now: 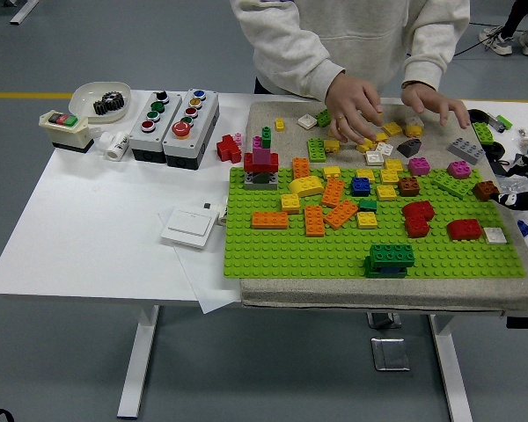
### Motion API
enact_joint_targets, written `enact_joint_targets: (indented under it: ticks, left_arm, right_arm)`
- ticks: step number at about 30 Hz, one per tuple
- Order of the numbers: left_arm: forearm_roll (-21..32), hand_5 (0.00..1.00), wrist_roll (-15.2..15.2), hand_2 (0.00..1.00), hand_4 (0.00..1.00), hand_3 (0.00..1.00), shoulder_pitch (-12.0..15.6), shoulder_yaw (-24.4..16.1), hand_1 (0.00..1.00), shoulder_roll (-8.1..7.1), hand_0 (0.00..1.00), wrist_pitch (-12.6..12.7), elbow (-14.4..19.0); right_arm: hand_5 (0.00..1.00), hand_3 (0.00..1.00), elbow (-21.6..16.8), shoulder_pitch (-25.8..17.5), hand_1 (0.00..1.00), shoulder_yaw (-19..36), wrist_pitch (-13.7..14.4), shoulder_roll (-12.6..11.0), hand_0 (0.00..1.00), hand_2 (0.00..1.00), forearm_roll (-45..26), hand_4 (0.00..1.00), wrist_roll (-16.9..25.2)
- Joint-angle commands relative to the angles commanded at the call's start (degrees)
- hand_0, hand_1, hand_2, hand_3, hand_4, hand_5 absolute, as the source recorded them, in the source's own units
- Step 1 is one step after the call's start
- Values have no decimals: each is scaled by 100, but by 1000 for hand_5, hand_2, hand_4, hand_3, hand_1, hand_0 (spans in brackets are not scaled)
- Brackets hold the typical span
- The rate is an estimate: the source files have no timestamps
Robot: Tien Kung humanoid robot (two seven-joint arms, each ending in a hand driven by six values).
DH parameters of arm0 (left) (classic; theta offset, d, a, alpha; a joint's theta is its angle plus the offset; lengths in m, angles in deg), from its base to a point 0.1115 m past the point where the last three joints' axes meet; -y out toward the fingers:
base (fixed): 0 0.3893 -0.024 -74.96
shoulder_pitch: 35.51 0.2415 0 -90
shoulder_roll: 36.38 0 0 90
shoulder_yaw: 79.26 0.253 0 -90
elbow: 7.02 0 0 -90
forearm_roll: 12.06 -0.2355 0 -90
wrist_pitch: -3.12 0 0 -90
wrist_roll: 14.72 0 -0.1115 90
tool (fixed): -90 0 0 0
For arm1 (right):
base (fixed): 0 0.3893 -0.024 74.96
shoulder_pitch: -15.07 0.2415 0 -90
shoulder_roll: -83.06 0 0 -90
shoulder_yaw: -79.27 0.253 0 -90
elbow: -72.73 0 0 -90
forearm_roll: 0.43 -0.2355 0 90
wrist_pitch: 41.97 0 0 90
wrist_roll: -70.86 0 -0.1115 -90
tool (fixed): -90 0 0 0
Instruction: Pick up the brick,pile it on top of brick,press brick,pick up the brick,pile it on top of brick,press brick
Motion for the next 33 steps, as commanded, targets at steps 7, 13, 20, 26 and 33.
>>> enact_joint_targets:
  ticks: [7, 13, 20, 26, 33]
  left_arm:
    - [-43, 660, -6, 719, 657, 585, -19, -16, 709, 2, 654, -14, 4]
    - [13, 660, 4, 720, 658, 585, -17, 7, 709, -7, 653, 7, 2]
    - [52, 659, 10, 721, 657, 585, -36, 31, 709, -7, 653, 15, -1]
    - [123, 659, 22, 722, 658, 585, -58, 67, 711, -2, 653, 37, -4]
    - [192, 661, 41, 722, 658, 585, -60, 98, 711, 6, 653, 68, -12]
  right_arm:
    - [534, 665, -71, 82, 711, -63, 96, 39, 746, 750, -8, 846, -53]
    - [537, 663, 6, 125, 714, -72, 107, 63, 751, 746, 60, 846, -150]
    - [539, 668, 43, 197, 714, -139, 80, 99, 753, 748, 50, 847, -164]
    - [541, 668, 69, 203, 714, -116, 88, 103, 754, 747, 28, 848, -135]
    - [543, 669, -277, -8, 716, 81, 42, -6, 753, 750, 78, 848, -99]
